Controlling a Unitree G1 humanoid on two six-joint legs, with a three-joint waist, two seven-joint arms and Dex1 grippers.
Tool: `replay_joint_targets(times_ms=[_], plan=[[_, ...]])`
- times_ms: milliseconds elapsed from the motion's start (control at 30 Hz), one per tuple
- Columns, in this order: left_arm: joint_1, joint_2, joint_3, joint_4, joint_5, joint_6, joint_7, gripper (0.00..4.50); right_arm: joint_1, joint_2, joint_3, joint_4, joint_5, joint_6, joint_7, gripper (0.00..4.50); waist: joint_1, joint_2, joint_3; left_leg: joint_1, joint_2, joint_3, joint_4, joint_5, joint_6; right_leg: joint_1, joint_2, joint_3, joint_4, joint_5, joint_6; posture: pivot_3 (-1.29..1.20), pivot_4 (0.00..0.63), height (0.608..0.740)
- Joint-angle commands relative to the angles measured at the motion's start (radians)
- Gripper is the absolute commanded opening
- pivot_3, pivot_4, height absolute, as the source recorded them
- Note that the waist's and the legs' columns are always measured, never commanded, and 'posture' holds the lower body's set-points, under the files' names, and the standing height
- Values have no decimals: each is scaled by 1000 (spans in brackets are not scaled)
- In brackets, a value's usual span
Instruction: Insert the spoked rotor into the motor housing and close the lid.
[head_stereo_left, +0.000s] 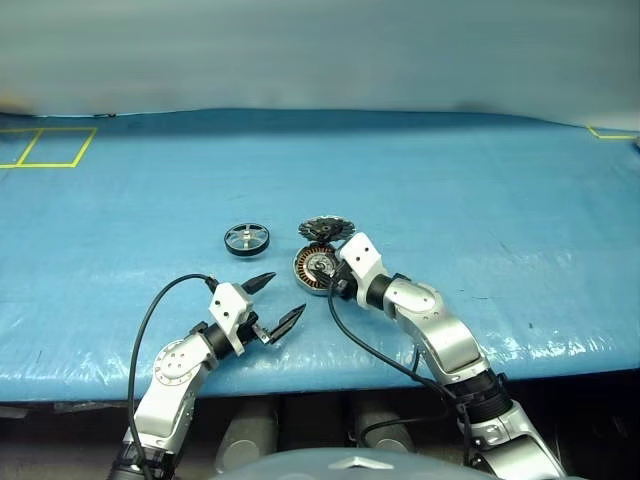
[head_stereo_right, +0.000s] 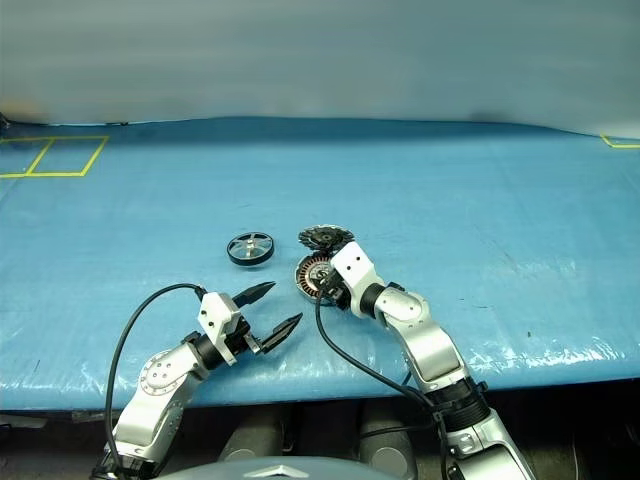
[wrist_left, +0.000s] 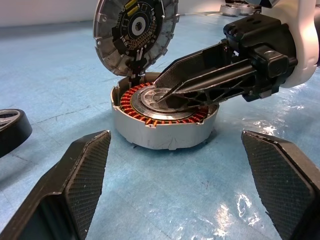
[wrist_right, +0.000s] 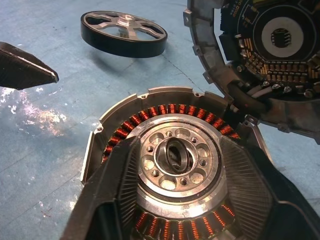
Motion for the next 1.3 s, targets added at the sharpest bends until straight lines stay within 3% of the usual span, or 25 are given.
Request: replay_joint_targets(times_ms=[33, 300, 400, 633, 1300], plan=[[-4, -1, 8, -10, -1, -19, 1, 4500, 4, 9, -12, -8, -14, -4, -25, 2846, 0, 0, 0, 0, 0, 0, 0, 0, 0, 0, 0, 0, 0, 0, 0, 0, 150, 740], [-1, 1, 12, 1, -4, -25, -6, 4500, 20, 24, -65, -67, 61, -18, -2, 2846, 1, 0, 0, 0, 0, 0, 0, 0, 0, 0, 0, 0, 0, 0, 0, 0, 150, 740], [-1, 0, 12, 3, -7, -26, -9, 4500, 19, 45, -92, -80, 97, -33, 2, 2265, 0, 0, 0, 0, 0, 0, 0, 0, 0, 0, 0, 0, 0, 0, 0, 0, 150, 740], [-3, 0, 5, -28, -6, -8, -3, 4500, 16, 49, -59, -24, 28, -67, -38, 21, -3, 0, 0, 0, 0, 0, 0, 0, 0, 0, 0, 0, 0, 0, 0, 0, 150, 740], [10, 9, -1, -62, -4, 13, -1, 4500, 5, 56, 14, 23, -9, -65, 22, 21, -11, 0, 0, 0, 0, 0, 0, 0, 0, 0, 1, 0, 1, 0, 0, 0, 150, 740]])
